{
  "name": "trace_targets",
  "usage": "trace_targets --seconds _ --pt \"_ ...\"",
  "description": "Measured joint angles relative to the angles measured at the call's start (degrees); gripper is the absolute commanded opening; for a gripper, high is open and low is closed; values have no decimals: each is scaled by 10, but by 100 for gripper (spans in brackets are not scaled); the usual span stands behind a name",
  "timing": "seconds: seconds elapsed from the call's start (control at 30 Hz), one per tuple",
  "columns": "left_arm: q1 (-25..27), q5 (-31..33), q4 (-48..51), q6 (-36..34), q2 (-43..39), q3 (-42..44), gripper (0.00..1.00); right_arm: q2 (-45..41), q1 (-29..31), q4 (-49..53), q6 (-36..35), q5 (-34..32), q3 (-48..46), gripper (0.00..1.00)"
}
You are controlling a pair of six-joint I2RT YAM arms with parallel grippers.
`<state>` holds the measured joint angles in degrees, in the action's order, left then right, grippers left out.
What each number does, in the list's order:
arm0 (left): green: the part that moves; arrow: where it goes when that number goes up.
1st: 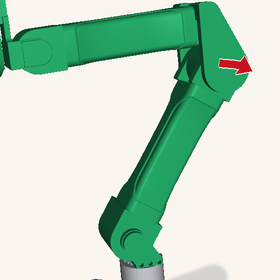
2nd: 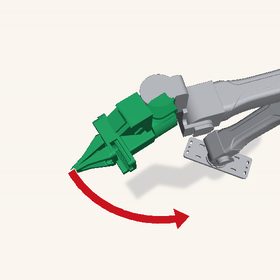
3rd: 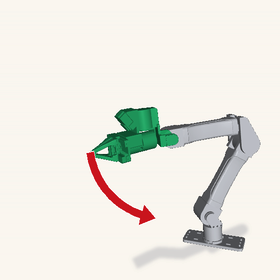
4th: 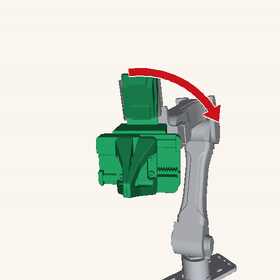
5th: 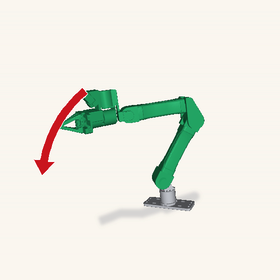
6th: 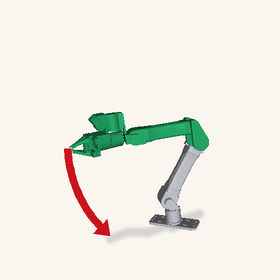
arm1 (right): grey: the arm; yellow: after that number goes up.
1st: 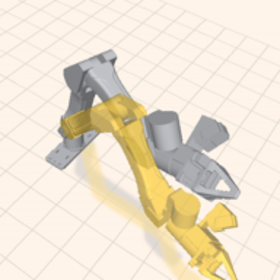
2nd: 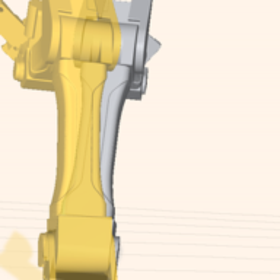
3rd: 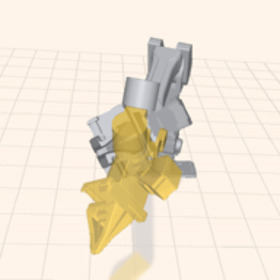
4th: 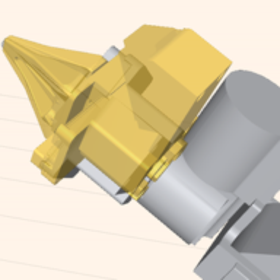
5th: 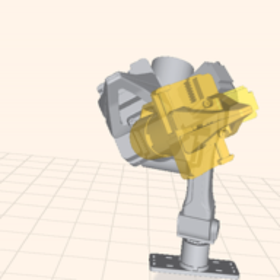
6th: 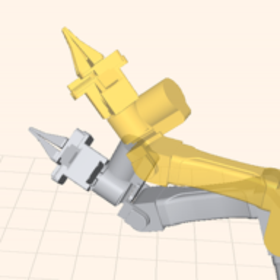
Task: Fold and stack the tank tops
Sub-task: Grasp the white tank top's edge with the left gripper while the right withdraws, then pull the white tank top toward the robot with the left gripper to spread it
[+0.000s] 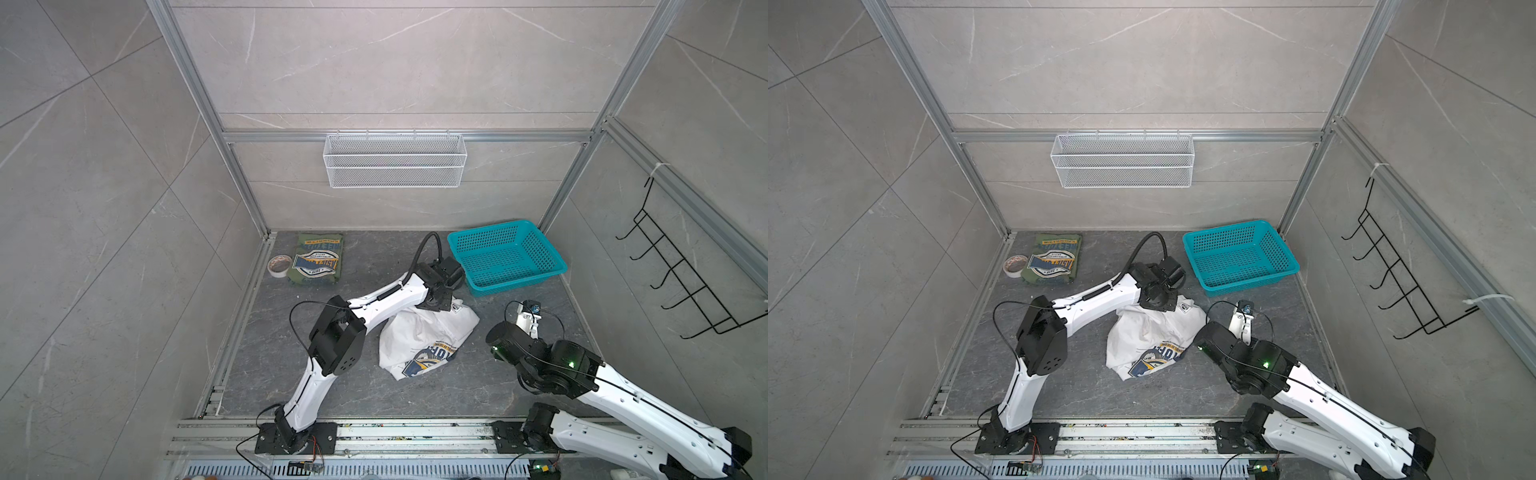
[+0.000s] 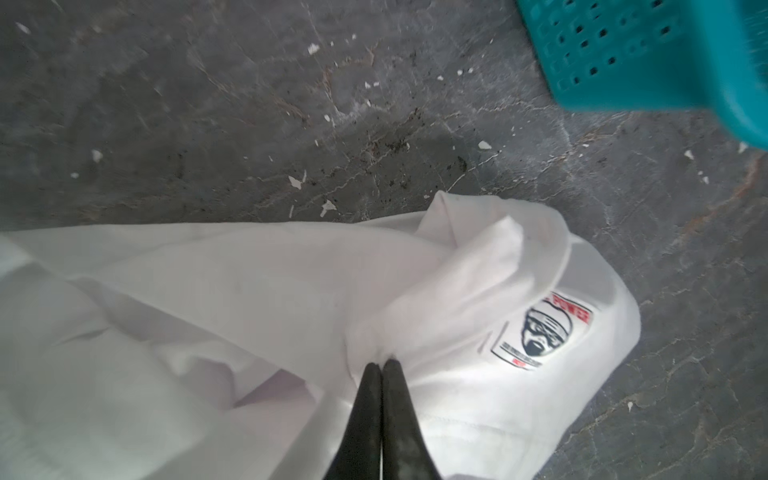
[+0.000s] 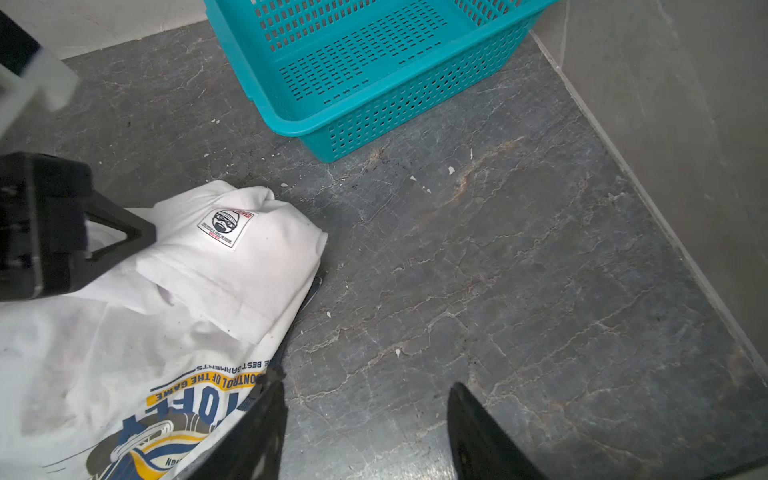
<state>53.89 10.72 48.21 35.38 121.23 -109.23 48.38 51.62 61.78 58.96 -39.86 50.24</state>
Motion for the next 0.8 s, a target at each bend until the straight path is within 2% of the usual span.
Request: trace_targets --seconds 0.07,0.17,0.3,0.43,0.53,0.67,0.8 --pt "10 27 -3 -14 -50 28 0 5 0 -7 0 0 0 63" --pt "33 80 -18 -31 -172 109 0 16 0 -29 -7 5 0 63" --pt "61 162 -5 -24 -410 262 0 56 0 -74 -31 26 4 63" --pt "43 273 118 67 -626 336 0 133 -2 -130 -59 59 24 63" --pt "-9 339 221 138 -730 359 0 210 -6 -176 -78 98 47 63" --pt "-74 352 252 165 -771 437 0 315 -13 -220 -100 158 90 63" --pt "-110 326 245 176 -734 519 0 407 -18 -253 -119 219 147 62"
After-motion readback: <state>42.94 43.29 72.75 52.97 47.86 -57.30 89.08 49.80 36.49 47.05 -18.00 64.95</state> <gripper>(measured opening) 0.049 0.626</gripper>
